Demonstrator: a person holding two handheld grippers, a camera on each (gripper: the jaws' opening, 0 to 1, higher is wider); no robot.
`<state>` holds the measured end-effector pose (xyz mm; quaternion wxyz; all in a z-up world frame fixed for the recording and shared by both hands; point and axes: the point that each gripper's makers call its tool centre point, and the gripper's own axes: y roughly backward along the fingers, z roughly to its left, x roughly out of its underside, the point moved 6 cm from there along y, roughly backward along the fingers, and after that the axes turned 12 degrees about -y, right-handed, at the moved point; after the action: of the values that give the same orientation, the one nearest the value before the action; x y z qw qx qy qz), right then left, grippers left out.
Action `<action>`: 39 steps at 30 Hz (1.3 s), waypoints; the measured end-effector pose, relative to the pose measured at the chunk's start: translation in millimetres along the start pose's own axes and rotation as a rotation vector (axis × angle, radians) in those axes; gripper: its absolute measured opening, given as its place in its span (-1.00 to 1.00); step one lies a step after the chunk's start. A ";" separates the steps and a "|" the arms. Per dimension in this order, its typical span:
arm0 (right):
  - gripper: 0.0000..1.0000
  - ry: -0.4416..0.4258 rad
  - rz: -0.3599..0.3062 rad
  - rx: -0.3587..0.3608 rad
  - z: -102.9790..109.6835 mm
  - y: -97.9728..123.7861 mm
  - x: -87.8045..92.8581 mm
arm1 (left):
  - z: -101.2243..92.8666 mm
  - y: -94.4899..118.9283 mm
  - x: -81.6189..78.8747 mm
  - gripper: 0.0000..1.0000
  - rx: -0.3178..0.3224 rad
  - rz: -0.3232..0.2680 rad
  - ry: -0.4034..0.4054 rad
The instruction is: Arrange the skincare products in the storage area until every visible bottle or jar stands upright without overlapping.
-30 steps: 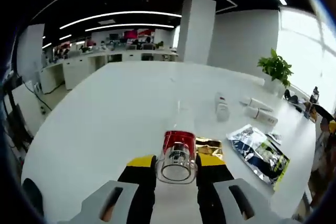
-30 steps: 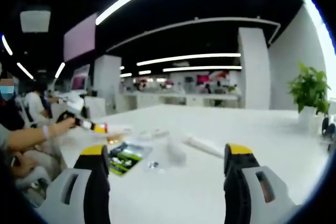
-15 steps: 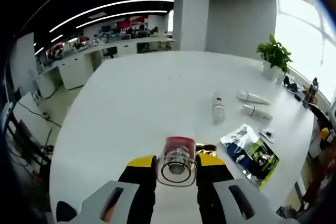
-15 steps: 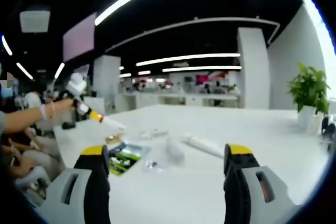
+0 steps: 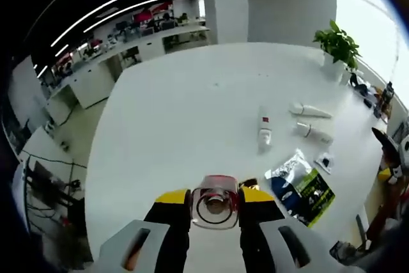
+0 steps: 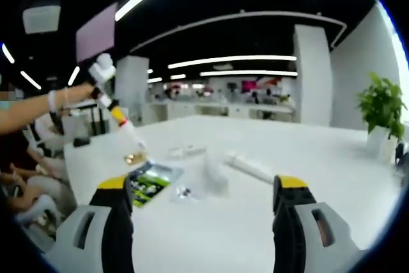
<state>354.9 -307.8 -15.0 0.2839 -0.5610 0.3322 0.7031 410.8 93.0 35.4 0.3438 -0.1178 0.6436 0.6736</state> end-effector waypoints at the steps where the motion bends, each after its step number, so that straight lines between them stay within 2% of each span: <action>1: 0.80 -0.001 0.001 -0.002 0.0 -0.2 0.5 | -0.7 -0.5 -2.1 -0.44 -0.001 0.007 0.002; 9: 0.80 -0.009 0.024 -0.006 -1.0 -1.8 9.9 | 7.0 -11.6 -33.4 -0.44 -0.011 0.035 0.037; 13: 0.80 -0.006 0.016 -0.011 1.0 -2.2 7.8 | 4.3 -17.1 -45.4 -0.43 -0.037 0.018 0.039; 15: 0.80 -0.006 0.014 -0.017 2.5 -2.7 7.4 | 2.5 -20.1 -50.3 -0.43 -0.057 -0.013 0.040; 17: 0.80 -0.008 0.016 -0.021 4.1 -3.4 8.4 | 1.7 -24.2 -56.1 -0.43 -0.073 -0.077 0.046; 18: 0.80 -0.007 0.019 -0.022 4.6 -3.8 9.3 | 1.4 -25.3 -57.4 -0.43 -0.079 -0.090 0.043; 20: 0.79 -0.005 0.030 -0.022 5.1 -4.4 12.0 | -5.4 -25.1 -53.5 -0.43 -0.089 -0.106 0.042; 24: 0.79 -0.005 0.035 -0.026 6.0 -5.0 12.8 | -5.0 -26.6 -52.6 -0.42 -0.089 -0.143 0.059; 26: 0.78 -0.009 0.028 -0.028 7.2 -5.3 12.1 | -11.0 -25.4 -46.6 -0.42 -0.095 -0.159 0.066; 29: 0.77 -0.017 0.024 -0.035 9.5 -6.4 11.9 | -7.9 -30.4 -51.5 -0.42 -0.100 -0.223 0.062; 35: 0.77 -0.023 0.024 -0.048 14.4 -7.2 13.6 | 6.4 -40.5 -66.2 -0.42 -0.115 -0.287 0.088; 39: 0.77 -0.027 0.024 -0.046 14.3 -7.3 14.8 | 8.6 -41.4 -65.8 -0.42 -0.117 -0.325 0.078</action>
<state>348.9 -291.6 -28.3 0.2670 -0.5538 0.3186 0.7214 487.1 78.0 43.7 0.4155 -0.2660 0.5886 0.6404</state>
